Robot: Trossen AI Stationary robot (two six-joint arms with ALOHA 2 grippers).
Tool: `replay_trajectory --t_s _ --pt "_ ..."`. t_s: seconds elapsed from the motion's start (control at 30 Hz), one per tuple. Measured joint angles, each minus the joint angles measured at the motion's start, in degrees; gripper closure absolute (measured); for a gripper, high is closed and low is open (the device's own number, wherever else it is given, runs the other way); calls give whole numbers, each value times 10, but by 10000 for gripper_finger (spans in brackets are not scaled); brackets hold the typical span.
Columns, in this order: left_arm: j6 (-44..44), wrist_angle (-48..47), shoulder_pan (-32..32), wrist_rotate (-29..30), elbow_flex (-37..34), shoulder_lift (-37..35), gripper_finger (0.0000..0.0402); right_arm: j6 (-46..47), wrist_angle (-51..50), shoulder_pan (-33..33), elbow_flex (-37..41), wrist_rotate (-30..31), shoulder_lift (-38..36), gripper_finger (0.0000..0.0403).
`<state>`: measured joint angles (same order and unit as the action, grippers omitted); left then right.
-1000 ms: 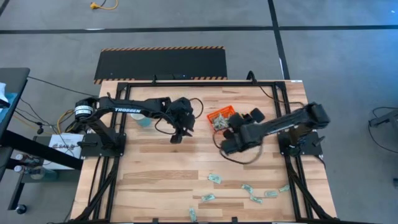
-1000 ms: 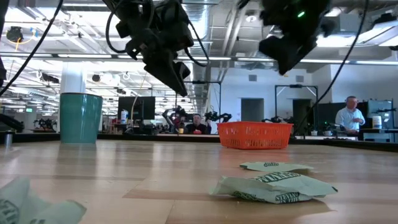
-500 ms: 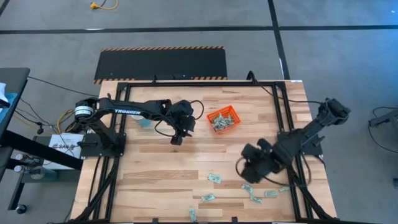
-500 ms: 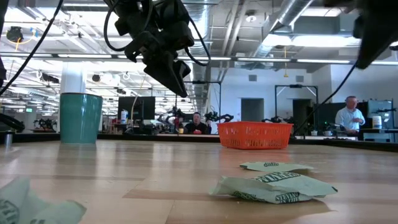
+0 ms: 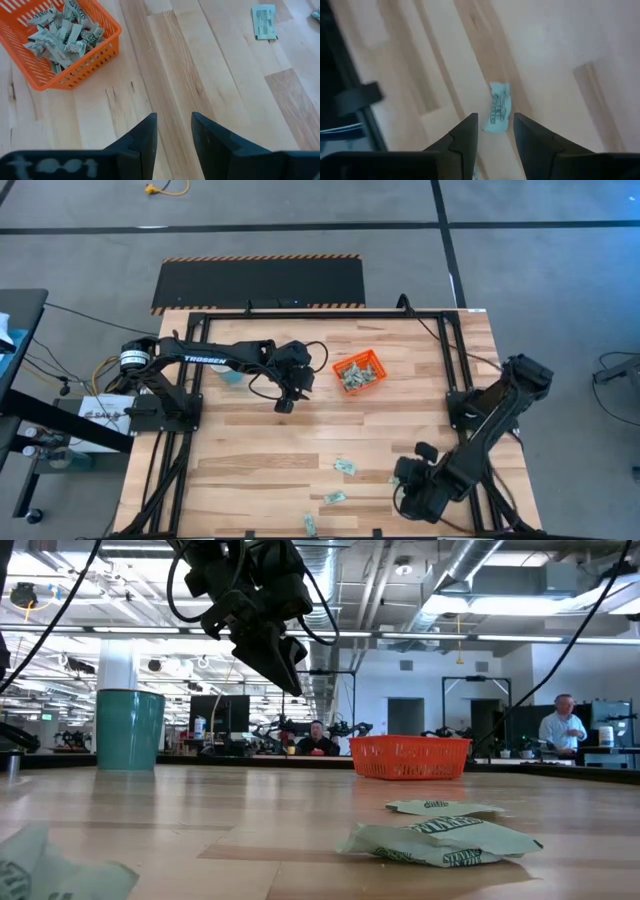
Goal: Pick and place Stevia / Truvia into bins
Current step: Put the stevia packet into the orange bin
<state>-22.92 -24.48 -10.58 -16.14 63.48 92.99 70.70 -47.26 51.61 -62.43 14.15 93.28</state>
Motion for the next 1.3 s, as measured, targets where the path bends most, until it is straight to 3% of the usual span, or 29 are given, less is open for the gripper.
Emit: replay_trajectory --t_s 0.3,0.5,1.3 --pt "2 0 0 0 0 0 292 24 73 4 -1 -22 77 285" --pt "10 0 0 0 0 0 292 33 67 4 -1 -53 108 285" --pt "15 0 0 0 0 0 292 59 34 -7 -1 -68 109 285"
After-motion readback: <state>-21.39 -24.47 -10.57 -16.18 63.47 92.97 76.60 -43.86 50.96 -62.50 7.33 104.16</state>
